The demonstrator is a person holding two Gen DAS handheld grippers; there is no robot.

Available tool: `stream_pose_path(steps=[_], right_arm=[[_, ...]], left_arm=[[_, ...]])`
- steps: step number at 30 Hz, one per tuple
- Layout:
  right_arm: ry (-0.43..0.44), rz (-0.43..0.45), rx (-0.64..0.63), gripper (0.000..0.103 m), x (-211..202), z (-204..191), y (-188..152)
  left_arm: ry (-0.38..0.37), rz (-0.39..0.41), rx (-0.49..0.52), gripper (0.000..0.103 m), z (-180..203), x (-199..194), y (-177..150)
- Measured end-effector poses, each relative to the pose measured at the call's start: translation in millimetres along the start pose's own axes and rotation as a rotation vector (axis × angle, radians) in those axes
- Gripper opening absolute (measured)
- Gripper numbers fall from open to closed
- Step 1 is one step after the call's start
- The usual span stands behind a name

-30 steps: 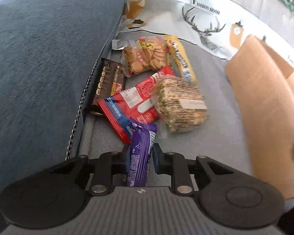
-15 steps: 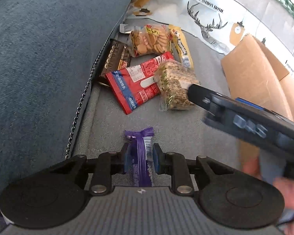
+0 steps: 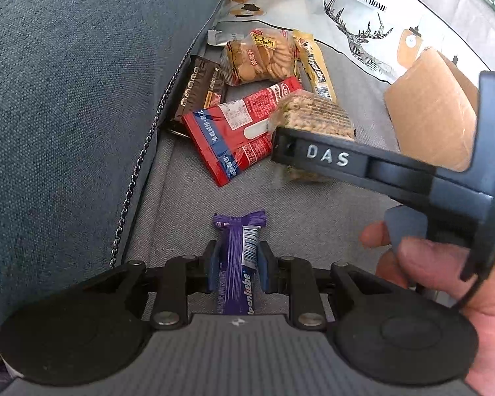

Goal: Organize snacks
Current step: 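Close right gripper on the round nut cake while left gripper holds the purple bar, then lift the nut cake with right gripper toward the box while left gripper holds the purple bar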

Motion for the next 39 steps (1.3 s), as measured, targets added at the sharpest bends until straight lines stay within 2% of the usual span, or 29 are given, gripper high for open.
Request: stream_pose_path(steps=[2,3,4,10,16,24,27,32,39], right_arm=[[-0.014,-0.014,-0.026,0.096,3.8,-1.5,-1.2],[-0.013,-0.018,-0.036,0.086,4.4,-2.0,-2.1],[-0.018,-0.011,-0.043,0.083,3.0,-1.9,-2.3],[-0.029,0.032,-0.063,0.081,-22.3,3.9,2.1],[0.004,0.074,-0.157,0.081,-78.6,3.0,-3.0],[0.046,0.080,-0.228,0.081,-142.3,4.8,-53.6],[0.053,0.052,-0.267,0.081,-145.2,-0.2,-75.9],[0.023,-0.044,-0.313,0.081,-123.5,-0.4,-102.2],[0.017,-0.084,-0.302,0.084,-108.8,0.7,-107.3]], left_arm=[[0.003,0.000,0.001,0.027,0.7,0.3,0.2],[0.004,0.000,0.002,0.027,1.0,0.8,0.7],[0.005,0.000,0.002,0.027,1.3,1.4,1.2],[-0.014,0.000,-0.002,0.032,0.8,1.6,1.4],[-0.067,0.011,-0.013,0.033,-5.2,-3.7,0.4],[-0.083,0.028,-0.013,0.034,-2.5,-10.5,-4.5],[-0.077,0.024,-0.010,0.035,-1.9,-10.9,-4.9],[-0.064,-0.006,-0.011,0.042,-1.4,-10.4,-8.5],[-0.009,-0.015,0.033,0.042,8.8,-13.5,-19.0]])
Point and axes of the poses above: each gripper's, at about its wrist camera, not at the fingertips, and x roughly the way its jaws point, z to its right, y to its top, the point moved 2 cm from there along x, roughly the way its jaws point, and after that the axes turned 1 degree about -z, right-handed, at the moved point
